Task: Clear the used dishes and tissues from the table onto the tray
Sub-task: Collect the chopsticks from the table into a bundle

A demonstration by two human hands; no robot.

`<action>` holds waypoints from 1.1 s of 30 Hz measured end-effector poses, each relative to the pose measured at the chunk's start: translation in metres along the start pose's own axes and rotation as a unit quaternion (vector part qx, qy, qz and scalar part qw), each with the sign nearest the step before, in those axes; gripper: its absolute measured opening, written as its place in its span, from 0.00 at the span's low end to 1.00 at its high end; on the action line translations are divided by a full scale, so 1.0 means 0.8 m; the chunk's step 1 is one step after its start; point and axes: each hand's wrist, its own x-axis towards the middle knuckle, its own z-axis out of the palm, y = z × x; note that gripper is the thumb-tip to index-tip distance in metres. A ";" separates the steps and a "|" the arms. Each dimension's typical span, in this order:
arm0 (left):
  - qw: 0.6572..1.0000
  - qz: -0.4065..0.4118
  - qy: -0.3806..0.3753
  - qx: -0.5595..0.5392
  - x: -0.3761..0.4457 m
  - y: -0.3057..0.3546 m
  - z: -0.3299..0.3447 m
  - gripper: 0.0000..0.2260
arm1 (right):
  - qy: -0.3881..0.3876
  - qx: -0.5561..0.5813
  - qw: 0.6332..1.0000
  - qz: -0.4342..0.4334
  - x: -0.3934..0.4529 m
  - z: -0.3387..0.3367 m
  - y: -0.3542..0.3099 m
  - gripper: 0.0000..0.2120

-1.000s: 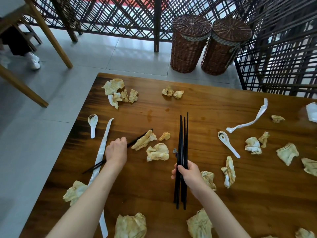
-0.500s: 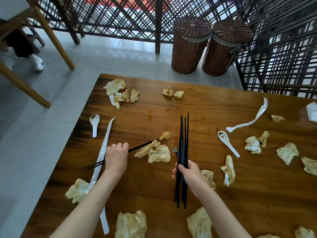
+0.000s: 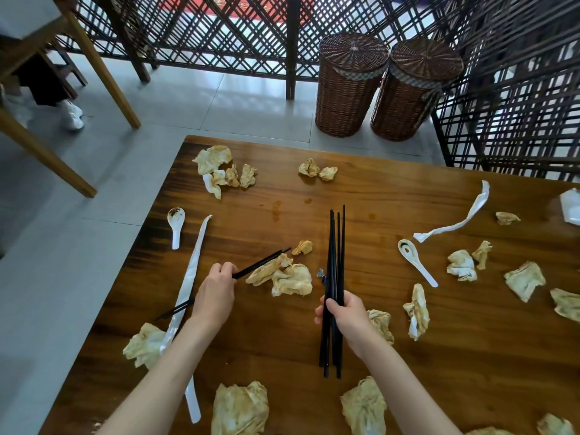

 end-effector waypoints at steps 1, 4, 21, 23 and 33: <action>1.000 0.000 0.000 -0.012 -0.002 0.000 -0.001 0.10 | 0.001 0.001 1.000 -0.002 0.000 0.000 0.000 0.07; 0.999 -0.008 -0.005 -0.044 -0.008 0.000 -0.004 0.10 | 0.004 0.002 1.000 -0.003 0.001 -0.001 0.000 0.07; 0.979 0.033 -0.111 -0.168 -0.067 0.035 -0.009 0.11 | 0.067 0.034 0.997 -0.035 0.007 -0.003 -0.040 0.06; 0.975 0.033 -0.136 -0.172 -0.071 0.042 -0.008 0.12 | 0.067 0.051 0.996 -0.039 0.007 -0.003 -0.046 0.06; 0.961 0.031 -0.197 -0.192 -0.075 0.047 -0.015 0.09 | 0.094 0.050 0.992 -0.061 0.007 -0.004 -0.046 0.06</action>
